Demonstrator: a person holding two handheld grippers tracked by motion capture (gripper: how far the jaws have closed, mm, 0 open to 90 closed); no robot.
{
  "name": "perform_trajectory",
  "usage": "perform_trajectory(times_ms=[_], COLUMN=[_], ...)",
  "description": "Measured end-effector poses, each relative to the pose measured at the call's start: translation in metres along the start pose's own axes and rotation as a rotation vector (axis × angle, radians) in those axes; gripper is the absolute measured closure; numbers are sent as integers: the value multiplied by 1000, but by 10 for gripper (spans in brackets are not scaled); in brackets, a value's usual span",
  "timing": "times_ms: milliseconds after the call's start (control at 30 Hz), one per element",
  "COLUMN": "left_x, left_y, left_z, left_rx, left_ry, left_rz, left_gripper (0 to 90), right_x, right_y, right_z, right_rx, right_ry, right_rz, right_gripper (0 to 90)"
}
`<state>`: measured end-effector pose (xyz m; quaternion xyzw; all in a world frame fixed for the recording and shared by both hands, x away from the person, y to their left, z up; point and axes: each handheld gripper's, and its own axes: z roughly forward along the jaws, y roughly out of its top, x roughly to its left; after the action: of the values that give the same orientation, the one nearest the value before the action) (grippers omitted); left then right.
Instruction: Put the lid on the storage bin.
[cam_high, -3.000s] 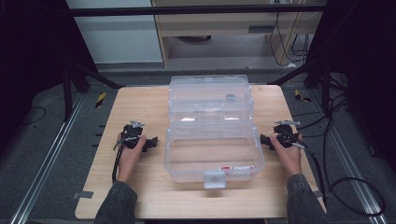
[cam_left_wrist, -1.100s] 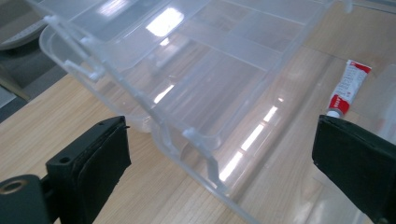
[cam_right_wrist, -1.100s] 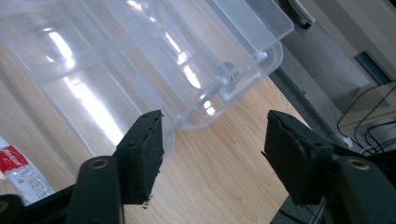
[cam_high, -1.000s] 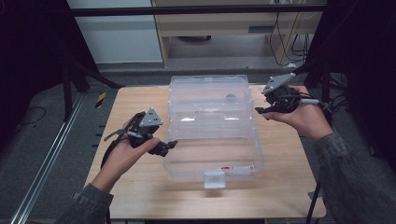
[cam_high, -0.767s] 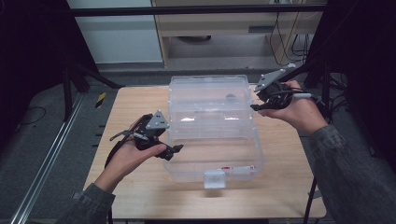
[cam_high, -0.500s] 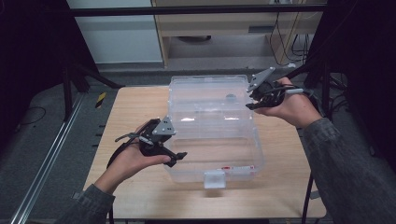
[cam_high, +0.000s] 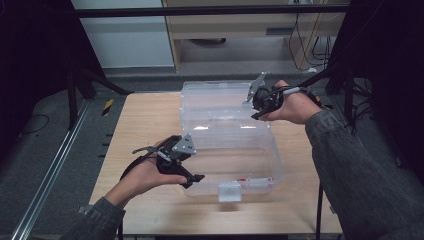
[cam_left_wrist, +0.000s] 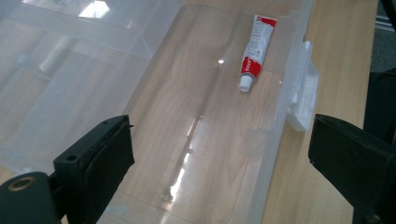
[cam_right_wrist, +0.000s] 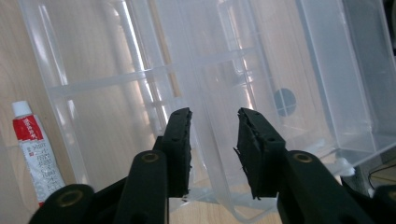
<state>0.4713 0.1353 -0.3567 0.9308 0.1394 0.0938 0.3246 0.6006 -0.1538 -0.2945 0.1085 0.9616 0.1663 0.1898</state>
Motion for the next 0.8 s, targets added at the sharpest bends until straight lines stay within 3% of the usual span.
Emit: perform_trajectory(times_ms=[167,267,400,533,800], left_x=[-2,-4,-7,-10,-9], left_y=[0,1,-2,-4,-8], left_z=[4,4,3,6,16], left_rx=[14,10,41,83,112], left_ry=[-15,-22,-49,-77,-115], left_rz=[19,26,45,73,78], left_gripper=[90,118,158,210,319], right_x=[-2,-1,1,1,-2], right_y=[5,10,15,17,14], right_z=[5,9,12,12,11], right_rx=[34,78,99,111,102], right_ry=[27,43,48,55,69], right_rz=[-50,-109,-156,-177,-164], right_gripper=[706,763,811,825,828])
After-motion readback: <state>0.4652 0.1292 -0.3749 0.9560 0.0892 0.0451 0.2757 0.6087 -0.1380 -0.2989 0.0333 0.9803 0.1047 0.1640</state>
